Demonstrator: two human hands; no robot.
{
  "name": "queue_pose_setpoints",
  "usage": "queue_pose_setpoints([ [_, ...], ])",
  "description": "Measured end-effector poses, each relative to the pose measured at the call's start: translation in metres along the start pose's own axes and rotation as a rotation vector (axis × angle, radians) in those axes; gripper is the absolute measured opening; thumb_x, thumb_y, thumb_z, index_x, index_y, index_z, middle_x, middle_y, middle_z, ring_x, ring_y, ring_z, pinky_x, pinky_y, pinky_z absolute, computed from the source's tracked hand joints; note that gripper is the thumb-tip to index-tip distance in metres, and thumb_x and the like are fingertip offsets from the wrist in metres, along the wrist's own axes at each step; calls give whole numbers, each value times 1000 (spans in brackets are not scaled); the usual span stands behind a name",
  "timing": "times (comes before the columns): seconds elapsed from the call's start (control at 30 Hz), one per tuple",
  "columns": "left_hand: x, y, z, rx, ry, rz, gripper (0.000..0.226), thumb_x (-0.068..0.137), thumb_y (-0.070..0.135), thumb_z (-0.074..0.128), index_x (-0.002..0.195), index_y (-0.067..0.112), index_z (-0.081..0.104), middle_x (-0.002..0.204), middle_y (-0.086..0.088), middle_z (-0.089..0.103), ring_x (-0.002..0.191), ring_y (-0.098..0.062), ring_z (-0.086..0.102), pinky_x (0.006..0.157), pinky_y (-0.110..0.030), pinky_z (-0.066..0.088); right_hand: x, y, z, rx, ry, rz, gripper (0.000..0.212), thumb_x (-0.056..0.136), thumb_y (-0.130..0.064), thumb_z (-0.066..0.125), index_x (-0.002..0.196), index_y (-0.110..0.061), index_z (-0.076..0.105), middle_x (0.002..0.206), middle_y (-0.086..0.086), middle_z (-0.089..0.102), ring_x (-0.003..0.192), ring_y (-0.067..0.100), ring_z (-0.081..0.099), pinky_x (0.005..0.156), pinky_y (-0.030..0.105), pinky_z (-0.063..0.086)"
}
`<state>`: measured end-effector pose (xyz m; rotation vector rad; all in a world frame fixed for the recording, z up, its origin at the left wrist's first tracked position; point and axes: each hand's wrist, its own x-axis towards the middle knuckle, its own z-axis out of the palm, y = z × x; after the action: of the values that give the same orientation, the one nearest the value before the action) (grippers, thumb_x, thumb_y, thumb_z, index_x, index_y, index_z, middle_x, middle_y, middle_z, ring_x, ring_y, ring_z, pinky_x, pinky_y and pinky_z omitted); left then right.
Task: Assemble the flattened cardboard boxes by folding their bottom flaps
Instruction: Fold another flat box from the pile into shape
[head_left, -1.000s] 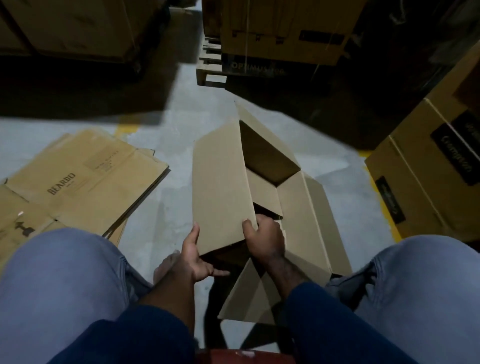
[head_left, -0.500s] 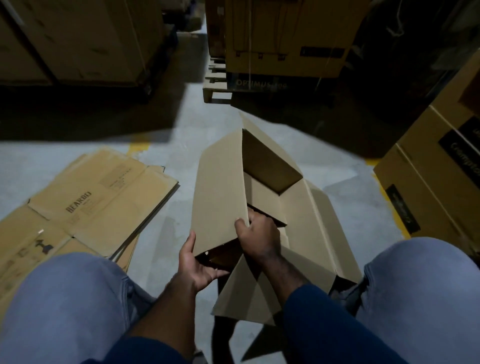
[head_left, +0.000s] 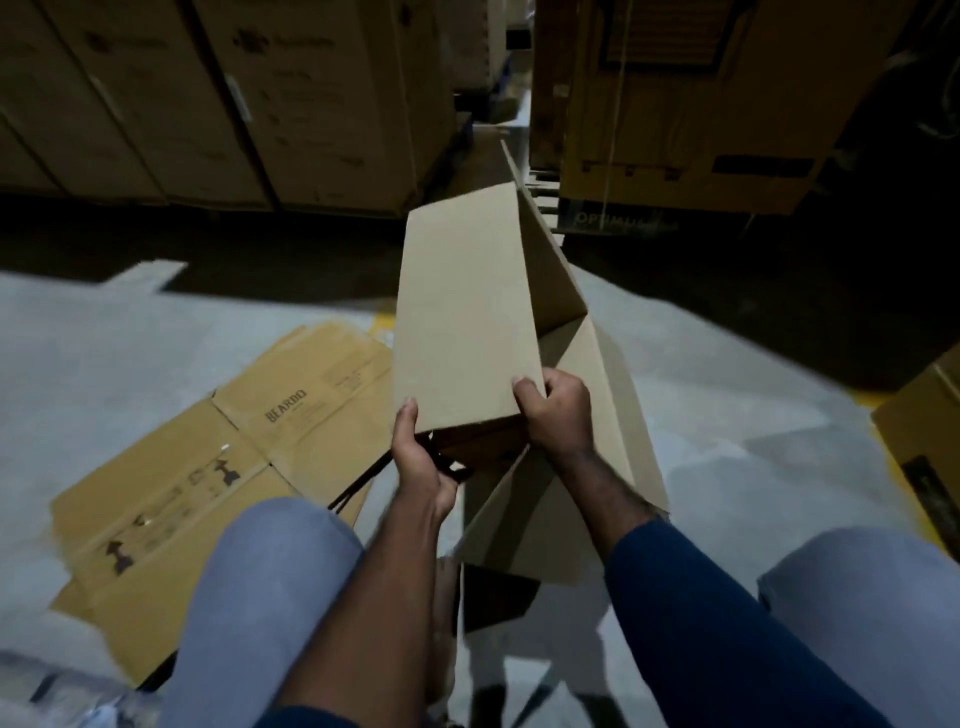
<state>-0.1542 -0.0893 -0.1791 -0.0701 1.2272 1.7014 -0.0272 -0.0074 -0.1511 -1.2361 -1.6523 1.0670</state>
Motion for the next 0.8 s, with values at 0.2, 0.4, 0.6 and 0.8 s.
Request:
queue_pose_setpoints([
  [0.2,-24,76,30,111,50,304,30,100,45,49,97,21,68,72,12,75,77,-9,73,68,-27,56,22,-54,24,389,5,4,44,97,-8,64,58,-24,51,45,-20,50,44,-4,44,45,18,34],
  [0.4,-35,125,45,229,146,524,62,70,67,70,112,21,71,110,-3,75,104,-24,69,93,-50,56,38,-87,35,758,-33,107,27,83,-18,65,58,-17,57,61,1,53,60,19,52,59,31,41],
  [0.6,-46,82,106,839,52,749,56,71,74,57,94,26,75,92,11,75,86,-16,69,86,-47,56,34,-29,12,1235,100,341,51,82,-26,61,124,2,68,120,26,66,108,43,64,103,53,48],
  [0.8,-14,-55,129,1476,-15,507,56,82,71,53,117,30,67,136,3,59,129,-29,49,111,-64,23,-10,115,-29,1205,341,720,58,91,-35,51,137,-2,62,112,21,70,96,36,70,82,43,59],
])
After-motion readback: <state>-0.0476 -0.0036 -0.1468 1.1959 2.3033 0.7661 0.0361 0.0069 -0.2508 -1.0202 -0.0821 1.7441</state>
